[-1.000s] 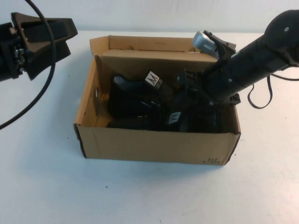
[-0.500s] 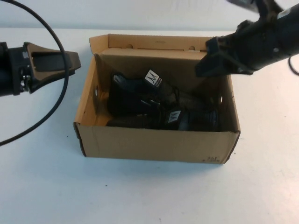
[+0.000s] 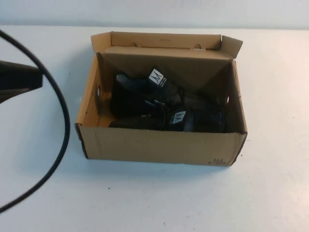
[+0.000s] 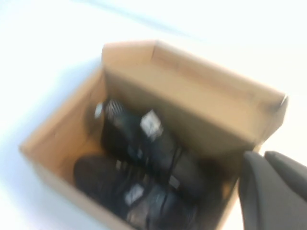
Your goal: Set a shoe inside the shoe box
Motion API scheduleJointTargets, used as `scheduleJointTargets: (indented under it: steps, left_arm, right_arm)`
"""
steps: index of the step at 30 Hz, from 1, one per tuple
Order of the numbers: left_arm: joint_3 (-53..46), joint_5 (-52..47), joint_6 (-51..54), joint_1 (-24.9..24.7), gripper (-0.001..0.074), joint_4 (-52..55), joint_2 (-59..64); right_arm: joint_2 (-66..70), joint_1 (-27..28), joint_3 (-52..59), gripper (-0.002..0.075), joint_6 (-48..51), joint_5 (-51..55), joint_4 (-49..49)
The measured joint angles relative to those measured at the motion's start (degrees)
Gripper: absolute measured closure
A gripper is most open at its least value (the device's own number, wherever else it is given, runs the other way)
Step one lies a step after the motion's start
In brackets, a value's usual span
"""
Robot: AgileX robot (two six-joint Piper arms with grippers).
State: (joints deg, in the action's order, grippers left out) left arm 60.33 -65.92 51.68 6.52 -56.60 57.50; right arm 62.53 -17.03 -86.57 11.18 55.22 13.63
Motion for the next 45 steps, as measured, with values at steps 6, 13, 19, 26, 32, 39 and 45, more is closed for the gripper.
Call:
scheduleJointTargets:
  steps: [6, 13, 19, 26, 32, 39, 45]
  left_arm:
    - [0.40, 4.05, -7.21, 0.00, 0.0735, 12.63, -14.30]
    - [-1.18, 5.34, -14.29, -0.80, 0.0736, 20.69, -27.86]
    - [-11.71, 12.76, -15.56, -1.26, 0.0736, 20.28, -38.93]
    - [-29.04, 26.40, -15.56, -1.26, 0.0733, 14.23, -50.40]
    - [-36.01, 29.32, -15.69, -1.26, 0.0736, 12.45, -51.48]
    - [-39.33, 29.32, -15.69, -1.26, 0.0736, 12.45, -51.48]
    - [-41.11, 29.21, -15.69, -1.26, 0.0736, 12.56, -51.48]
  right_arm:
    - [-10.02, 0.00, 6.72, 0.0741, -0.13, -11.69, 2.75]
    - [-23.63, 0.00, 27.41, 0.0742, -0.23, -26.37, 4.82]
    - [-35.10, 0.00, 45.66, 0.0742, -0.12, -32.50, 5.08]
    - [-42.01, 0.00, 58.61, 0.0742, -0.12, -34.48, 4.82]
    - [-42.43, 0.00, 60.73, 0.0742, -0.12, -34.25, 4.74]
    - [-42.42, 0.00, 60.73, 0.0742, -0.12, -33.54, 4.98]
    - [-42.42, 0.00, 60.73, 0.0742, -0.12, -33.54, 5.11]
